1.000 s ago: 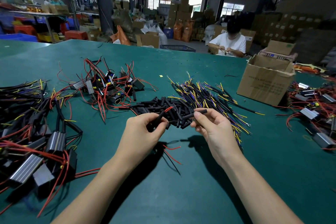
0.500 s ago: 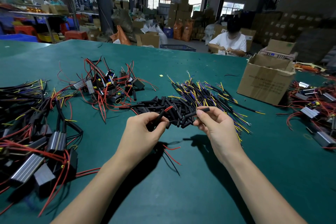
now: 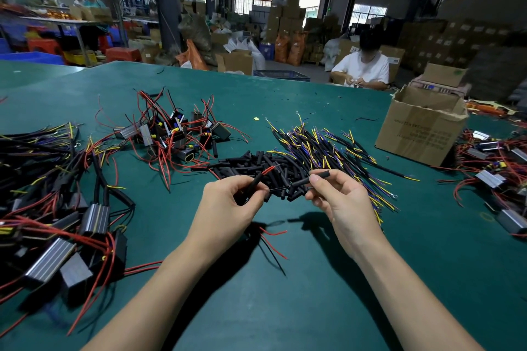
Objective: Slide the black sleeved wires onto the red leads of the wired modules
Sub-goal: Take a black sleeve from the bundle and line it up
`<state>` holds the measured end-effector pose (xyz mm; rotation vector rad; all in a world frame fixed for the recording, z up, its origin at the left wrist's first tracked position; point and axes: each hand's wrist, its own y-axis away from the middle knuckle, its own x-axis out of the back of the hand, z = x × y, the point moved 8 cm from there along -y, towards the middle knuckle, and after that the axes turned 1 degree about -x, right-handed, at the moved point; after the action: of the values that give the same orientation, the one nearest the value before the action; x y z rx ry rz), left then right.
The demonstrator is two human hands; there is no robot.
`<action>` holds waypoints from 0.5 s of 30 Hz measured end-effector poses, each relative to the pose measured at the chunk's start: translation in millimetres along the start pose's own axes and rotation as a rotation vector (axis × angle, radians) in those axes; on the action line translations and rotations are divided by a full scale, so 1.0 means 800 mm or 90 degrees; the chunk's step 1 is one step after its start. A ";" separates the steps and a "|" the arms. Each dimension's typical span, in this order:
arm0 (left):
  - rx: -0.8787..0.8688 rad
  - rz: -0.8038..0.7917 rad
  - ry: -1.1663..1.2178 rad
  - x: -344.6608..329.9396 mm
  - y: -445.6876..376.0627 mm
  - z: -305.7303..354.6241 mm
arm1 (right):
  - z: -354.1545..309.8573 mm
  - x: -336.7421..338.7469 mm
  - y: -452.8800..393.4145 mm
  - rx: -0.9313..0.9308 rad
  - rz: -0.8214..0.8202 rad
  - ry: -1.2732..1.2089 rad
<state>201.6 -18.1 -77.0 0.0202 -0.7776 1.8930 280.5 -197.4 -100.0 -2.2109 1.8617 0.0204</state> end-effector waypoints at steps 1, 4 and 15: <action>0.001 0.000 0.002 0.000 0.000 0.000 | 0.000 0.000 0.000 0.005 -0.001 0.006; 0.002 -0.001 0.002 0.000 0.000 -0.001 | -0.003 0.000 -0.001 0.021 0.004 0.016; 0.009 0.001 0.014 -0.001 -0.001 -0.003 | -0.004 0.005 -0.003 0.025 -0.005 -0.007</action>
<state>203.3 -17.4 -78.9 0.0070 -0.7488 1.8975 283.0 -201.4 -96.8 -2.1874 1.8308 -0.0058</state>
